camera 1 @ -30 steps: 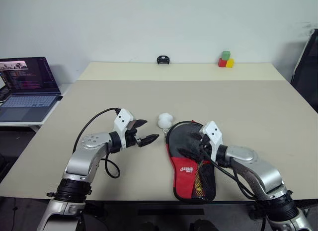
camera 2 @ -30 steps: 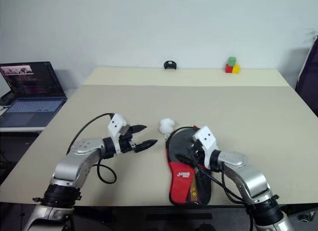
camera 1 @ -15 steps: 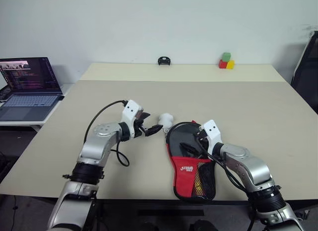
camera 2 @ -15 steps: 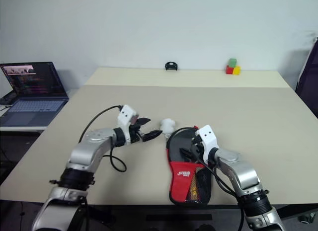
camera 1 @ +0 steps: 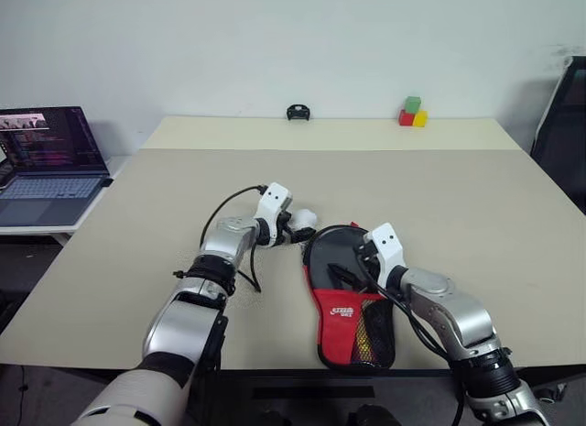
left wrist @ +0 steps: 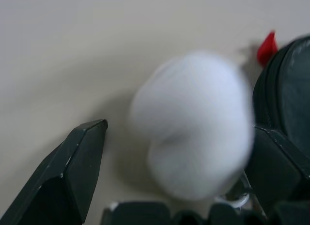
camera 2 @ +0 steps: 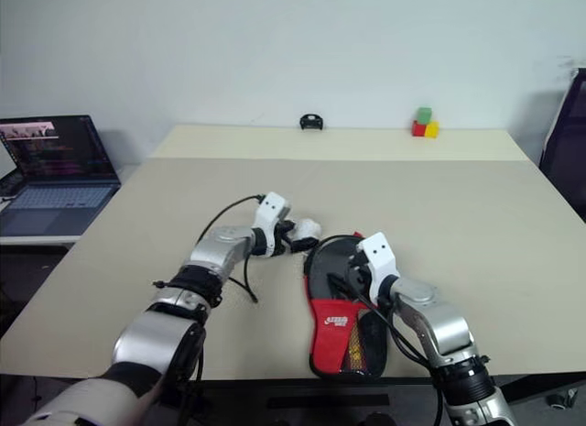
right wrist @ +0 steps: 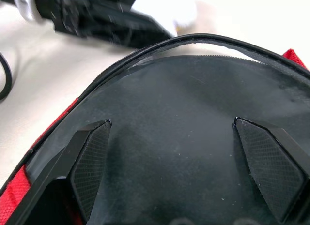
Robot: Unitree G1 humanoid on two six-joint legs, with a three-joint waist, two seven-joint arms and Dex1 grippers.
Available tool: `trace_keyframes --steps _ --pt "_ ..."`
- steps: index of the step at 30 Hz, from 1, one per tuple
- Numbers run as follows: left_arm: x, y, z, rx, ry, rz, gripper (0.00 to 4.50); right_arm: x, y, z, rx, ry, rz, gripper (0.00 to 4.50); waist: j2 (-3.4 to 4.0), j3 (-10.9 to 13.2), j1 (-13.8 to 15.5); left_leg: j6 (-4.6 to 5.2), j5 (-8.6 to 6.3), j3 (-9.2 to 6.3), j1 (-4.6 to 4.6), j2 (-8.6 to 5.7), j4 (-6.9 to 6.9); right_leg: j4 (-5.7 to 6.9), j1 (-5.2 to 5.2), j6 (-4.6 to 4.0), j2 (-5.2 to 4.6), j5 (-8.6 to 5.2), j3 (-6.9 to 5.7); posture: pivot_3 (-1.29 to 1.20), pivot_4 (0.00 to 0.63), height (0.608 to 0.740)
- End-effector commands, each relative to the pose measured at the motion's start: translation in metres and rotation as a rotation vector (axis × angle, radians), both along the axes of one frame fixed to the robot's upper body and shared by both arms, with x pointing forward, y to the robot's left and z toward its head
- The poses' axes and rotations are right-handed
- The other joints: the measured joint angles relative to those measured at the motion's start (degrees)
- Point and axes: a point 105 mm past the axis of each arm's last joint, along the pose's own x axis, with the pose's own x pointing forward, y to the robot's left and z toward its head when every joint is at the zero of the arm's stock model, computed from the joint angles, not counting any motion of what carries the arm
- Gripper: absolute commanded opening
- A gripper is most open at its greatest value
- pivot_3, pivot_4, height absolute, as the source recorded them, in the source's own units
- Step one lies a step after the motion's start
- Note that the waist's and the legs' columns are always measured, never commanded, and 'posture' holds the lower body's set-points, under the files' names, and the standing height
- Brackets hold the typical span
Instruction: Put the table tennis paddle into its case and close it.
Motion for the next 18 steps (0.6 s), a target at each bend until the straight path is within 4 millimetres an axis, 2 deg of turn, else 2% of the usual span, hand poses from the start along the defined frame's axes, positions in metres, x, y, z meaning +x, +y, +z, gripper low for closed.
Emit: trace_keyframes --steps 1,3,13,16,18 --pt "0.003 -0.008 0.008 0.015 -0.032 -0.028 4.50 -0.004 0.000 -0.011 -0.003 0.050 -0.010 4.46 0.00 0.0 0.0 0.00 0.00 0.01 0.00 0.00 0.00 0.01 0.00 0.00 0.00 0.00 0.01 0.00 0.150 0.740" --pt "0.003 -0.011 0.007 0.015 -0.033 -0.036 4.50 -0.004 0.000 -0.010 -0.002 0.046 -0.018 4.46 -0.01 0.0 0.0 0.00 0.00 0.01 0.01 -0.01 0.00 0.02 0.00 0.00 0.00 0.00 0.02 0.00 0.150 0.740" --pt "0.001 -0.015 0.007 -0.010 -0.034 -0.060 1.22 -0.003 -0.014 -0.016 -0.054 0.058 -0.064 4.50 -0.02 0.0 0.0 0.00 0.00 0.00 0.00 -0.02 0.01 0.02 0.00 0.00 0.00 0.00 0.01 0.00 0.150 0.740" --pt "0.001 -0.015 0.007 -0.003 -0.042 -0.066 0.43 -0.003 -0.022 -0.024 -0.089 0.100 -0.085 4.50 -0.04 0.0 0.0 0.00 0.00 0.00 0.01 -0.01 0.01 0.03 0.01 0.00 -0.01 0.00 0.01 0.00 0.150 0.740" --pt "0.001 -0.014 0.009 0.012 -0.057 -0.075 0.27 -0.005 -0.026 -0.032 -0.163 0.110 -0.063 4.50 -0.04 0.0 0.1 0.00 0.00 -0.01 0.01 -0.02 0.02 0.03 0.01 0.00 -0.01 0.00 0.00 0.00 0.150 0.740"
